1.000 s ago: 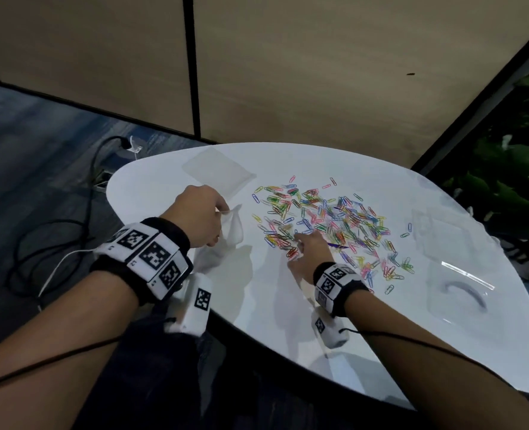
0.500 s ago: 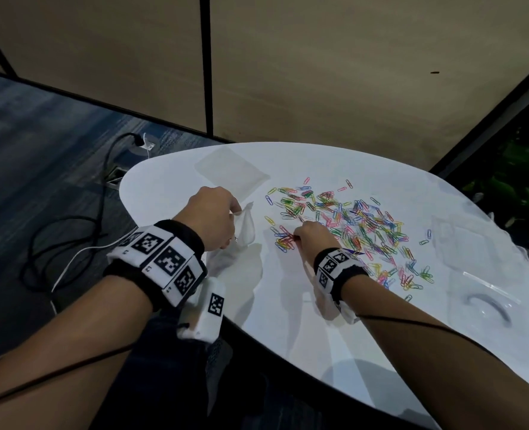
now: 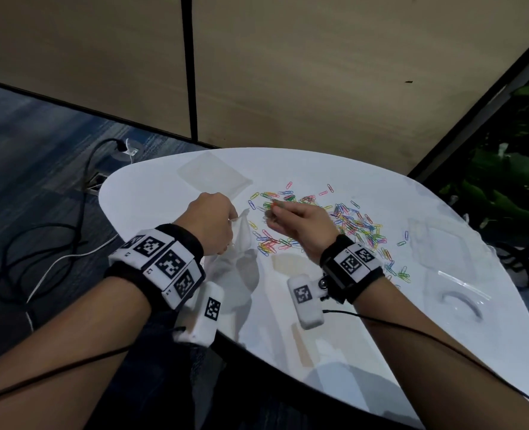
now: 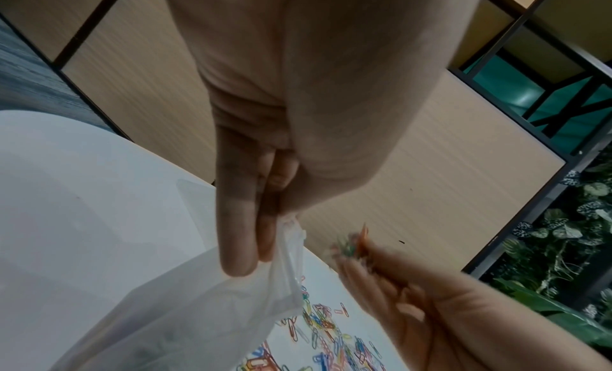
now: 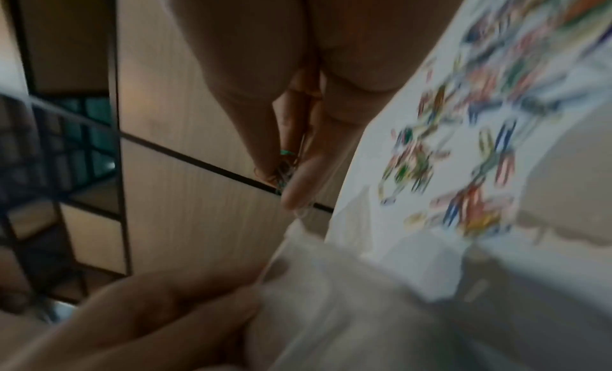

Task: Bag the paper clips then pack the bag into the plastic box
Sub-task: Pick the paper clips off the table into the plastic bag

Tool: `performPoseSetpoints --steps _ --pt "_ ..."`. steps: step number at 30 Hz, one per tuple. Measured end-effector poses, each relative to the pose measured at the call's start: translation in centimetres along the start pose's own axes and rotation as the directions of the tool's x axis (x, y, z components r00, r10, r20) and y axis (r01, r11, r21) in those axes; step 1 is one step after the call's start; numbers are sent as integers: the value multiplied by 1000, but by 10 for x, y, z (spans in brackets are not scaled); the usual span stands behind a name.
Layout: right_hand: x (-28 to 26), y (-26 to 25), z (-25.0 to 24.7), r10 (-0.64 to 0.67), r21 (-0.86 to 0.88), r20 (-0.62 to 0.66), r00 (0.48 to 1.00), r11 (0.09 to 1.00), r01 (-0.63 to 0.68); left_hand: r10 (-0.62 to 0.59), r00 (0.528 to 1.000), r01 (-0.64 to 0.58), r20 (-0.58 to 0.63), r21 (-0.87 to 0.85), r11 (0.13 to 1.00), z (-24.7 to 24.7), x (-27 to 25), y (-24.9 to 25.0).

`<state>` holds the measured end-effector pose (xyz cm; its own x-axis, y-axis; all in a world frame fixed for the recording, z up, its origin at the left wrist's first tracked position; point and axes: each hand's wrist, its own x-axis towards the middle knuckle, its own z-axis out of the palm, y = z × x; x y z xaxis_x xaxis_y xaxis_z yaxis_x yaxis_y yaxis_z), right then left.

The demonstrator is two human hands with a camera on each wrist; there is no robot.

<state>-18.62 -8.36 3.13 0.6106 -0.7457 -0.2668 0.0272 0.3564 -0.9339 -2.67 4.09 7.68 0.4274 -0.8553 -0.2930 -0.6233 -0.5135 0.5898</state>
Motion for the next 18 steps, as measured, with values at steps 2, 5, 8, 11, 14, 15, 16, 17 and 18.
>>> performPoseSetpoints --steps 2,5,8,11,14,15,16,17,18 --pt "-7 1 18 44 73 123 991 996 -53 6 1000 -6 1 -3 1000 2 0 2" --pt "-14 14 32 56 -97 192 980 995 -38 16 1000 -16 3 -23 1000 2 0 3" --pt "-15 21 36 -77 -537 166 983 829 155 18 1000 -17 19 -40 999 3 -1 4" --pt "-14 15 46 -192 -764 182 964 590 262 29 999 -28 25 -34 999 3 -3 6" --pt "-13 7 53 -219 -870 235 947 386 305 26 1000 -25 18 -40 999 2 -2 6" --pt "-12 5 55 -221 -889 250 943 333 314 24 1000 -24 16 -44 999 2 -2 6" --pt "-12 4 56 -221 -900 264 939 292 322 25 1000 -25 15 -42 999 2 -2 7" --pt "-12 3 58 -211 -907 277 937 264 328 28 1000 -27 15 -36 999 2 -3 8" --pt "-12 3 60 -194 -910 291 937 247 334 29 999 -28 17 -28 999 2 -3 8"
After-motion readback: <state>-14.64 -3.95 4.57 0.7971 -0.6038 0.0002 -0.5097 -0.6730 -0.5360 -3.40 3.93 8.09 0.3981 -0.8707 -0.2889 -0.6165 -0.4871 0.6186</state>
